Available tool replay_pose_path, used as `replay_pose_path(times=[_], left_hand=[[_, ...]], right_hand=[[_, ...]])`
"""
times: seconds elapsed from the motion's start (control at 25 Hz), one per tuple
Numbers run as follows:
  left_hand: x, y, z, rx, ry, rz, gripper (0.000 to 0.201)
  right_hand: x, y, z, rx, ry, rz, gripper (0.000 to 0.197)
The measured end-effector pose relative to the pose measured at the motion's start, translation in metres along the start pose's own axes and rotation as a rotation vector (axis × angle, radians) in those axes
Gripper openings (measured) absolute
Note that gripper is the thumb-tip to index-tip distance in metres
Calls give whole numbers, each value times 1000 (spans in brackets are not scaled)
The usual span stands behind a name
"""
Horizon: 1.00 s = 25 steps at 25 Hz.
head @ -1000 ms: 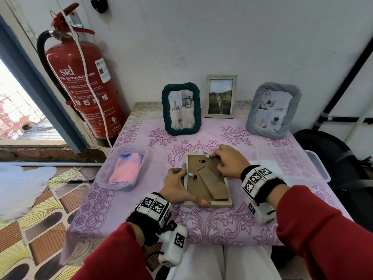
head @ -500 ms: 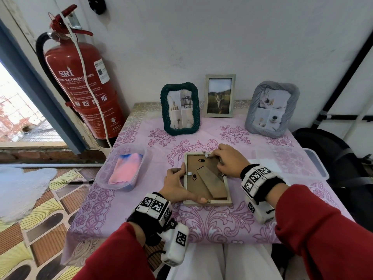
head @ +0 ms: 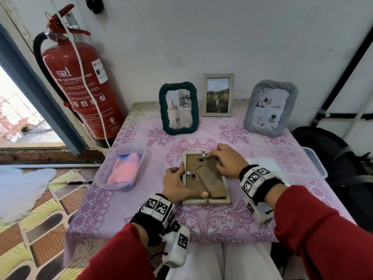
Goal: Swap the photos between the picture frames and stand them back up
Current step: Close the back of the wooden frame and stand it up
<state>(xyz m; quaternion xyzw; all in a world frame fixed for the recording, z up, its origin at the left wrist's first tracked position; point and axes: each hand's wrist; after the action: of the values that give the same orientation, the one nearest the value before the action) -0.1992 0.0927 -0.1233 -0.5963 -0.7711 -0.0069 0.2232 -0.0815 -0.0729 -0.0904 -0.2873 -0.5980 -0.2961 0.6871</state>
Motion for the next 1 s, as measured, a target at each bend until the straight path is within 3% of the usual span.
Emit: replay_pose_path(times=[0.2, 0.32, 0.4, 0.6, 0.88, 1.0], left_hand=[[-4, -1, 0, -41, 96, -29, 131], [3, 1, 1, -41, 151, 35, 121], [7, 2, 0, -18, 188, 85, 130], [5, 0, -3, -5, 124, 55, 144], [5, 0, -4, -2, 121, 68, 130], [10, 3, -4, 4, 24, 79, 108]], right_hand=[[-1, -1, 0, 0, -15, 4, 44], [-1, -1, 0, -7, -1, -2, 44], [-1, -1, 0, -9, -4, -4, 45], [-2, -1, 0, -14, -17, -3, 45], [-2, -1, 2, -17, -14, -2, 44], [-2, -2, 1, -6, -9, 16, 43]])
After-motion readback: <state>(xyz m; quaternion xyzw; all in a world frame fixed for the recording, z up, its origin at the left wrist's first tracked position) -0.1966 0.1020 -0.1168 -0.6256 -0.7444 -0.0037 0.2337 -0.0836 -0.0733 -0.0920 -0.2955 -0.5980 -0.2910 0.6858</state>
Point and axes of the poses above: each hand's wrist, its own y-axis towards the middle knuckle, its own x-axis out of the back of the hand, z = x × y, and after that the axes turned 14 degrees about -y, right-handed
